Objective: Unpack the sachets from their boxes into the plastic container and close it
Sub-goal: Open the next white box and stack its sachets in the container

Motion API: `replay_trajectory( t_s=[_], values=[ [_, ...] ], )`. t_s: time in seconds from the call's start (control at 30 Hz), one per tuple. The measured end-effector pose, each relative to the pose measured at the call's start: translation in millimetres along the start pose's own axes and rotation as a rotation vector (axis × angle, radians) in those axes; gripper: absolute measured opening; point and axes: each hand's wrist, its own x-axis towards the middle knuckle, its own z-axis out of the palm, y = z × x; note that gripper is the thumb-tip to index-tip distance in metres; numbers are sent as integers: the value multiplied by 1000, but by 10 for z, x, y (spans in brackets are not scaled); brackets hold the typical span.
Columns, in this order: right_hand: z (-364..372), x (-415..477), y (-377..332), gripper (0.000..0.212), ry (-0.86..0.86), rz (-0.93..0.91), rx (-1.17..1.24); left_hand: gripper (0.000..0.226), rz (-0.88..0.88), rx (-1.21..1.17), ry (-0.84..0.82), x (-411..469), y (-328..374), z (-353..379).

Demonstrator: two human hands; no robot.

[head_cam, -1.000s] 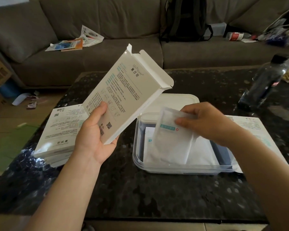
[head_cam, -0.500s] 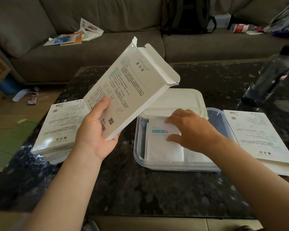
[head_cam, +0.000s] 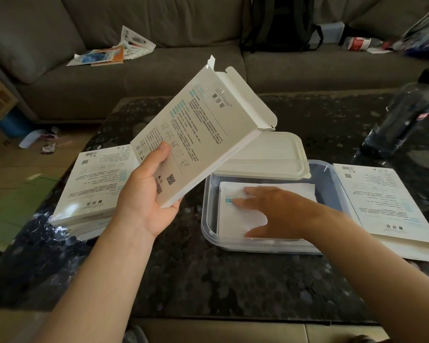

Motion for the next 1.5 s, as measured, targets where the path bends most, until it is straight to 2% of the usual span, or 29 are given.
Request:
replay_trajectory(
  t_s=[0.23,0.6,0.67,0.73,0.83,0.9,0.97,1.03,1.1,1.3,1.43,1.5],
  values=[
    [4,18,-41,79,-3,-16,-77,52,-8,6,-10,1,-11,7],
    [-7,4,-59,80,-25,-32,-123,39,-26,35,4,-22,-54,45],
    [-35,-28,-68,78,-10,-10,-50,36,-19,49,11,-29,-52,46],
    [-166,-97,-36,63,92,59,166,33,-9,74,11,-39,-38,45],
    [-520,-257,87,16,467,206,439,25,11,114,5,-43,-16,22],
    [-774,-446,120,15,690,251,664,24,27,180,3,-41,-13,14],
    [-960,-674,88,12,808,173,920,33,37,239,-8,-36,-29,27],
    [-1043,-837,-6,6,772,53,1059,41,42,281,-16,-40,-57,58],
    [-1023,-853,-72,3,683,6,1063,41,57,311,-21,-50,-83,79],
    [-896,-663,-88,3,604,84,1087,47,91,371,-17,-71,-110,92],
    [-890,-611,-36,9,598,108,1191,45,110,355,-15,-67,-88,83],
    [-872,-605,-16,4,586,84,1142,43,107,356,-30,-60,-84,79]
  ],
)
